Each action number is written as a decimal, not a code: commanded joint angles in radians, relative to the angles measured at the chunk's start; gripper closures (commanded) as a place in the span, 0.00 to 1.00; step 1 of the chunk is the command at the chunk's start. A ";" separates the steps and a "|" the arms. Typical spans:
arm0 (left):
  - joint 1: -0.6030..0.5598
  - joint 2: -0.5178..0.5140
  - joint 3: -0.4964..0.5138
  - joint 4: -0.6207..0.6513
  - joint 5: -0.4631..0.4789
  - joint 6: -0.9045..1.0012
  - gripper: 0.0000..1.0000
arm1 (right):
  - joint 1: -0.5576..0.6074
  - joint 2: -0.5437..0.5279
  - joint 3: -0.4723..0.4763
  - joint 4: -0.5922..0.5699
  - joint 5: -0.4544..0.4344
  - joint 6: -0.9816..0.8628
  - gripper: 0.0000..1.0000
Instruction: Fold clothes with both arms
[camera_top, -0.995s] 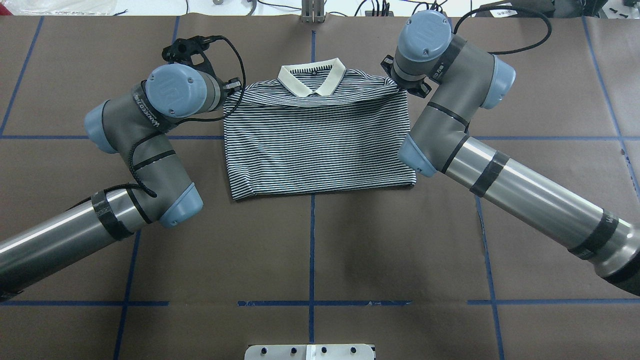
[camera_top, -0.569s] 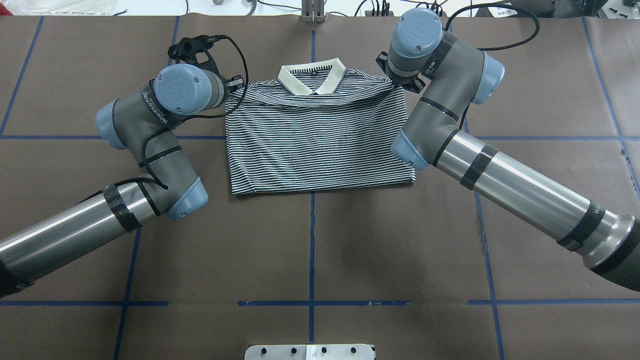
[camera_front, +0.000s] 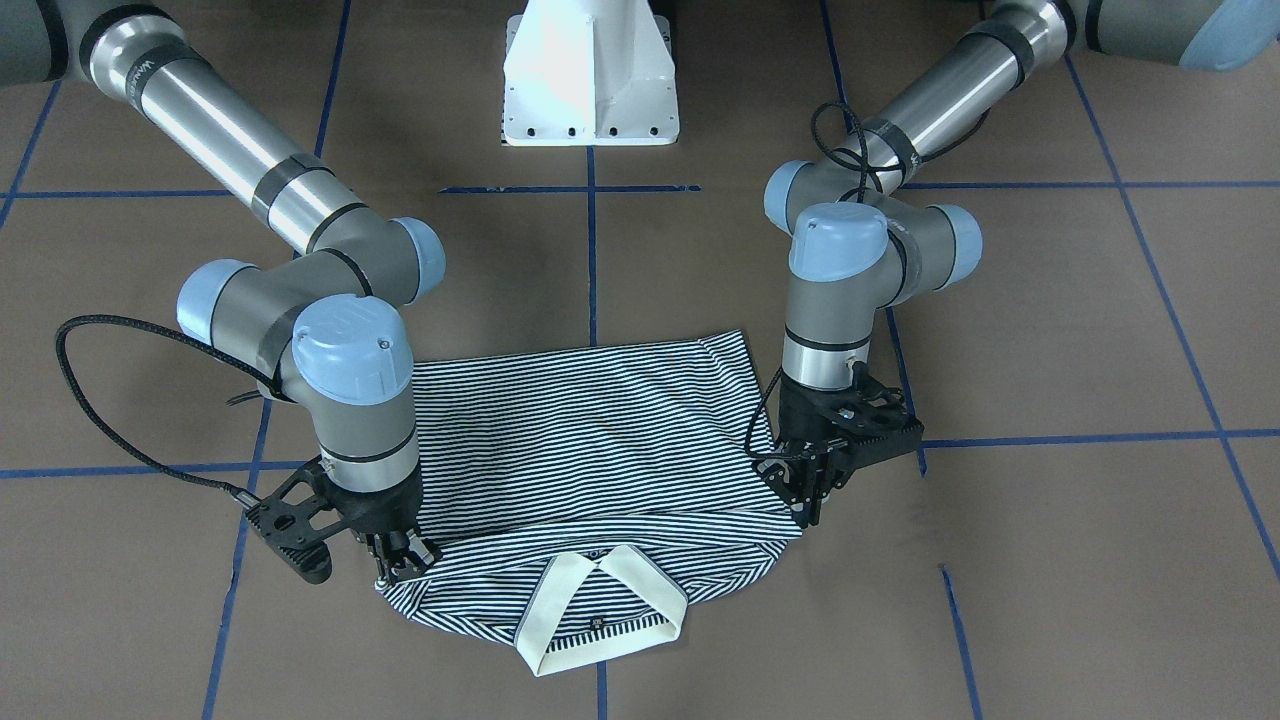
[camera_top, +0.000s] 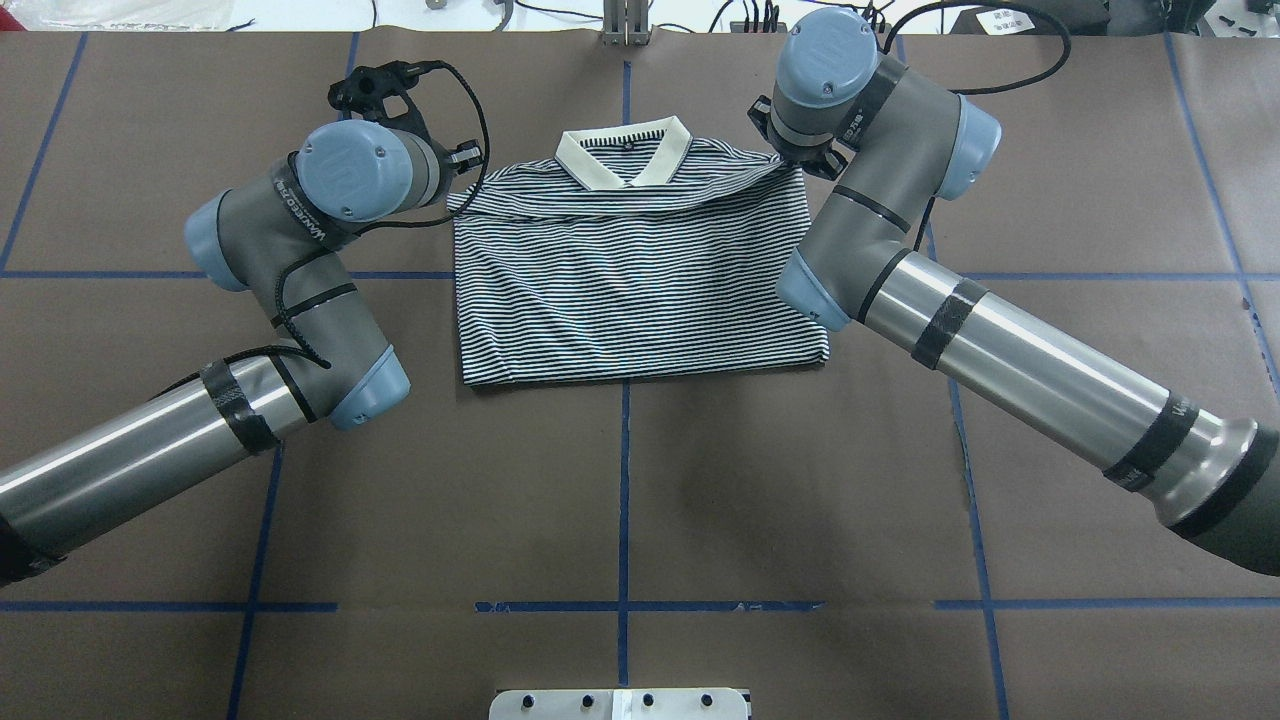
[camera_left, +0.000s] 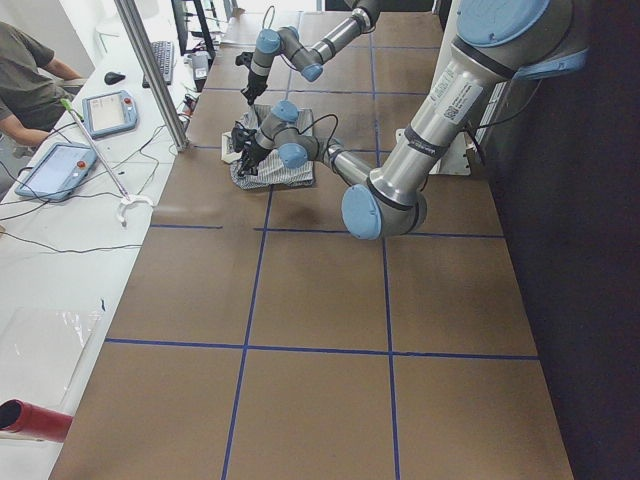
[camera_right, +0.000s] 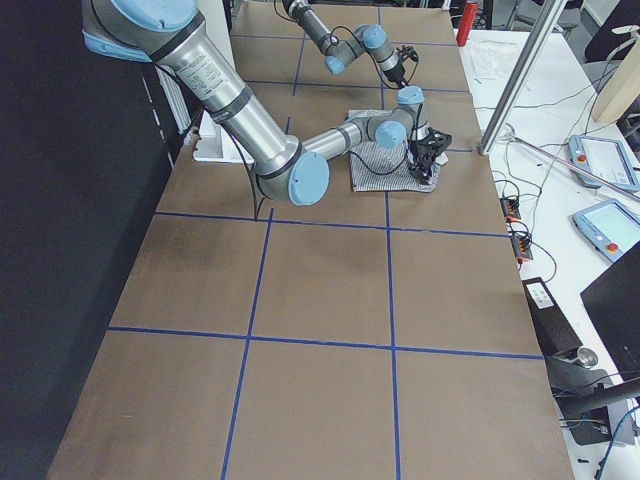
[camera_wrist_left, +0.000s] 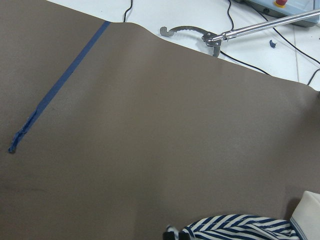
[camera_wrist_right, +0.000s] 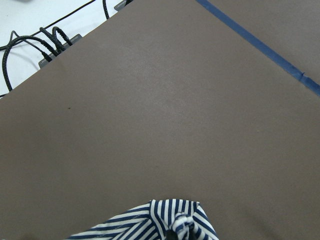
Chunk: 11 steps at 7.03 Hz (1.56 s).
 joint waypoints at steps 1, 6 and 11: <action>-0.001 0.004 -0.004 0.000 0.000 0.001 0.71 | 0.011 0.028 -0.063 0.057 0.003 -0.001 0.20; -0.001 0.034 -0.112 0.002 -0.049 -0.008 0.71 | -0.028 -0.269 0.389 0.037 0.142 0.082 0.00; 0.000 0.067 -0.172 0.002 -0.072 -0.009 0.71 | -0.187 -0.455 0.558 0.039 0.108 0.265 0.30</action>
